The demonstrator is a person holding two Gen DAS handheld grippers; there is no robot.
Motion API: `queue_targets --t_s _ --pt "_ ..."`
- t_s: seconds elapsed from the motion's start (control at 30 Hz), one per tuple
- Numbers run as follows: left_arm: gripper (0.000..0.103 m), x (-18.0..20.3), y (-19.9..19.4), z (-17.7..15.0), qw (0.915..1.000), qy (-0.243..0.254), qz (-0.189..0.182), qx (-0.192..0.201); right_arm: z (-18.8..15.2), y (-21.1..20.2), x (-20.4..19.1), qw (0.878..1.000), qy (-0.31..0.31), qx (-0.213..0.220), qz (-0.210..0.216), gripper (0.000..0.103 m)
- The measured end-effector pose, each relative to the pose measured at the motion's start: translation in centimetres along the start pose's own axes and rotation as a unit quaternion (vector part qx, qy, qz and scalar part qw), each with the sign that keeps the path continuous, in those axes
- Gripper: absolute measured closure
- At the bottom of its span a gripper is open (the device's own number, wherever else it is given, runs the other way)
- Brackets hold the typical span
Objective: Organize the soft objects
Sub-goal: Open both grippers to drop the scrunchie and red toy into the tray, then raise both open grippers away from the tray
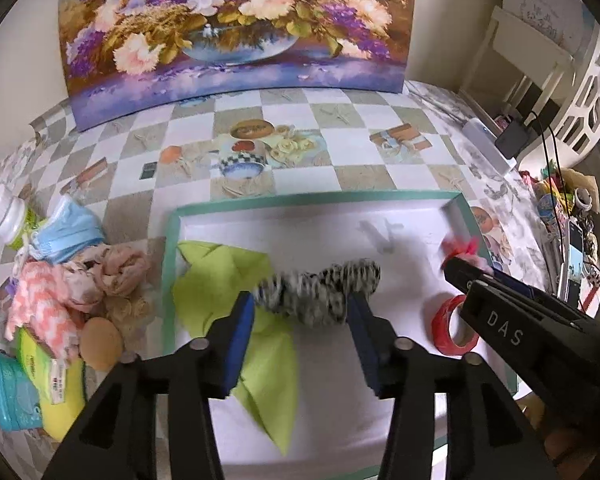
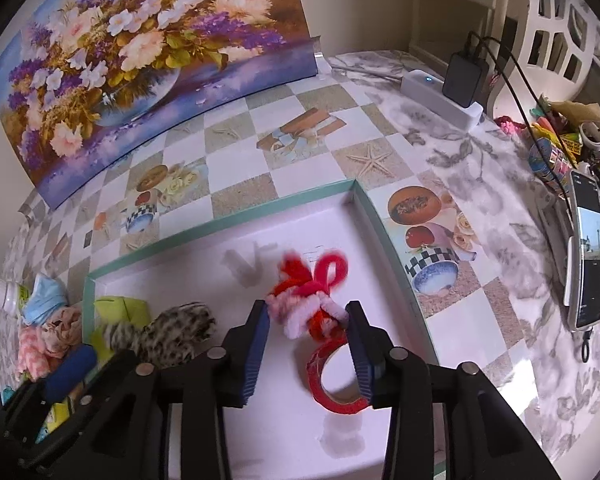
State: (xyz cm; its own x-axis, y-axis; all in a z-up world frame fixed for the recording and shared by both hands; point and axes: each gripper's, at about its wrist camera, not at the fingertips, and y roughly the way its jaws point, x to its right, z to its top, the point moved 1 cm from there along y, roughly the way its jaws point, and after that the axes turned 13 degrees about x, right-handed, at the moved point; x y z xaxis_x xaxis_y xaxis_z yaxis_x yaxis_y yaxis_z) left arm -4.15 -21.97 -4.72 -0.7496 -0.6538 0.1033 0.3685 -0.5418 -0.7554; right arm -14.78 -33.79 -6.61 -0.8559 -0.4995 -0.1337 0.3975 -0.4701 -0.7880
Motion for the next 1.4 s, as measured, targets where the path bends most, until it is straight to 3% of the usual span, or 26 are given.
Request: queue_targets --t_s 0.1,0.17,0.37,0.47,0.53,0.6,0.67,1.1,1.4 --pt "0.050 -1.0 -0.4 0.3 0.9999 -0.013 0.007 0.000 -0.1 0.1 -0.1 1.000 -0.005 -0.006 0.001 0.052" --pt "0.040 -1.8 -0.5 0.4 0.9996 -0.027 0.012 -0.002 -0.2 0.1 -0.1 1.000 -0.006 -0.007 -0.001 0.047" --pt "0.037 -4.5 -0.5 0.2 0.9971 -0.061 0.044 -0.012 -0.6 0.3 -0.5 1.000 -0.019 -0.017 -0.007 0.044" --pt "0.015 -5.9 -0.2 -0.1 0.9949 -0.074 0.066 -0.018 -0.9 0.5 -1.0 0.999 -0.037 -0.023 -0.014 0.025" --pt "0.014 -6.8 0.0 -0.3 0.9929 -0.085 0.081 -0.021 -1.2 0.5 -1.3 0.998 -0.052 -0.026 -0.020 0.007" --pt "0.014 -7.6 -0.1 -0.4 0.9914 -0.091 0.092 -0.021 -1.4 0.4 -1.5 0.998 -0.061 -0.024 -0.026 0.000" --pt "0.008 -8.3 -0.3 -0.5 0.9903 -0.094 0.100 -0.018 -1.5 0.2 -1.6 0.997 -0.063 -0.022 -0.027 0.000" --pt "0.008 -10.9 -2.9 0.7 0.9898 -0.091 0.109 0.007 -1.5 -2.5 -3.1 0.996 -0.087 -0.001 -0.020 0.000" --pt "0.008 -12.9 -5.7 1.8 0.9847 -0.096 0.141 0.038 -2.7 -4.7 -6.5 0.993 -0.113 0.008 0.032 0.000"
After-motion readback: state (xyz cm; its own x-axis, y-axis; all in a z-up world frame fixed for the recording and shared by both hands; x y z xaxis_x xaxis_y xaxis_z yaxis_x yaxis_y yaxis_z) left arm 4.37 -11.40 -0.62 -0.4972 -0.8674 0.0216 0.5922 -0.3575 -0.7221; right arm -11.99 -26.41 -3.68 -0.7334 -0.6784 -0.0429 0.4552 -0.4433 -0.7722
